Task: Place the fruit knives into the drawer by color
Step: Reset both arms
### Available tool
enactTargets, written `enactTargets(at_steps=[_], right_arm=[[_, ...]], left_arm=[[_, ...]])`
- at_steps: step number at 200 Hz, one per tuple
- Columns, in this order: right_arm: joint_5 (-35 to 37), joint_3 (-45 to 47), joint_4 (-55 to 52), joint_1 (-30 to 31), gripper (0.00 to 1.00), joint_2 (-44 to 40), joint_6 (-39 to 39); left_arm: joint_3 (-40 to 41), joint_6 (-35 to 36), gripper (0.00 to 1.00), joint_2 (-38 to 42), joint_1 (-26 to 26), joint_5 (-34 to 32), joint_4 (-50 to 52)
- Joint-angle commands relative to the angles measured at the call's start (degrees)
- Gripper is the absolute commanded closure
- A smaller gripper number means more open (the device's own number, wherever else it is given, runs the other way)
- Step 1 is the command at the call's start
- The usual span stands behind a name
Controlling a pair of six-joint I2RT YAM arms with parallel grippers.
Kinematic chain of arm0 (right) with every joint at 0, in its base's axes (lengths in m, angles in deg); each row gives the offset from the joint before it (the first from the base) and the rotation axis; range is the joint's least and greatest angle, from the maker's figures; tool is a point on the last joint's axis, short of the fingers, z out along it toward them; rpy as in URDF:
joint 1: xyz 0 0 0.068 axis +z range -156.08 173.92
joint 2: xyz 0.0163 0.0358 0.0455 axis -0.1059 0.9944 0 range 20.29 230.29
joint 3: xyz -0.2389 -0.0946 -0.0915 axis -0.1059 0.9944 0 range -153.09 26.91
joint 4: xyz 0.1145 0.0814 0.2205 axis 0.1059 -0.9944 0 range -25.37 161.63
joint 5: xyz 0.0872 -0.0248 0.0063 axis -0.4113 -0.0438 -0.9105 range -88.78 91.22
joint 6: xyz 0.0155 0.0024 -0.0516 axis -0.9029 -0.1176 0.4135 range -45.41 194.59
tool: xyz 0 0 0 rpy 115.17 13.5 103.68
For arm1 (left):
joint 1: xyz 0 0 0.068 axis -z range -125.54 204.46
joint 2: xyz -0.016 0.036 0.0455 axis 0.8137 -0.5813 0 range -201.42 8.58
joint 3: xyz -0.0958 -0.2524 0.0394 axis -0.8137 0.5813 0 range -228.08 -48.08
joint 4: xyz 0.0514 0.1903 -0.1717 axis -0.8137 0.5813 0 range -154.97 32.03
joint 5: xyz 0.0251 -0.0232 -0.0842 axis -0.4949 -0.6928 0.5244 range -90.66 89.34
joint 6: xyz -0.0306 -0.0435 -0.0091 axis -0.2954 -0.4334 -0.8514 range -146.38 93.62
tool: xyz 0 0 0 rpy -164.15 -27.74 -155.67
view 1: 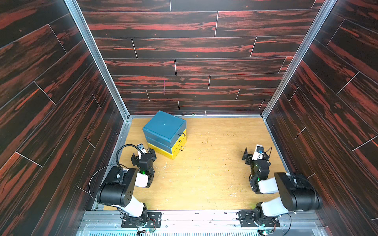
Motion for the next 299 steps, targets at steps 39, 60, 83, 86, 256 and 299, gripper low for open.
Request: enactTargets(at_steps=[39,60,83,86,256,299], right_arm=[[-5.6,-3.9,-1.8,-4.9,0.02,2.0,-6.2],[-7.2,-8.0,-9.8,-5.3,0.02,1.9,-6.3],[-7.3,-8.0,-10.4,-5.3,0.02,1.6,-6.4],[-7.3,-8.0,-10.3,-5.3,0.02,1.7,-6.4],[-7.3,-7.6,-9.6,-5.3,0.01,1.6,-6.2],[-7.3,-7.6,-9.6,-5.4,0.02,1.6,-6.2]], left_arm=[[-3.9,0.3,0.00,1.5,-0.9,1.2,5.4],[-4.5,-0.3,0.00,1.5,-1.0,0.6,6.6],[-4.9,-0.7,0.00,1.5,-1.4,0.6,7.5],[-4.9,-0.6,0.00,1.5,-1.4,0.7,7.5],[-5.0,-0.7,0.00,1.4,-1.5,0.8,7.6],[-5.0,-0.7,0.00,1.4,-1.5,0.7,7.7]])
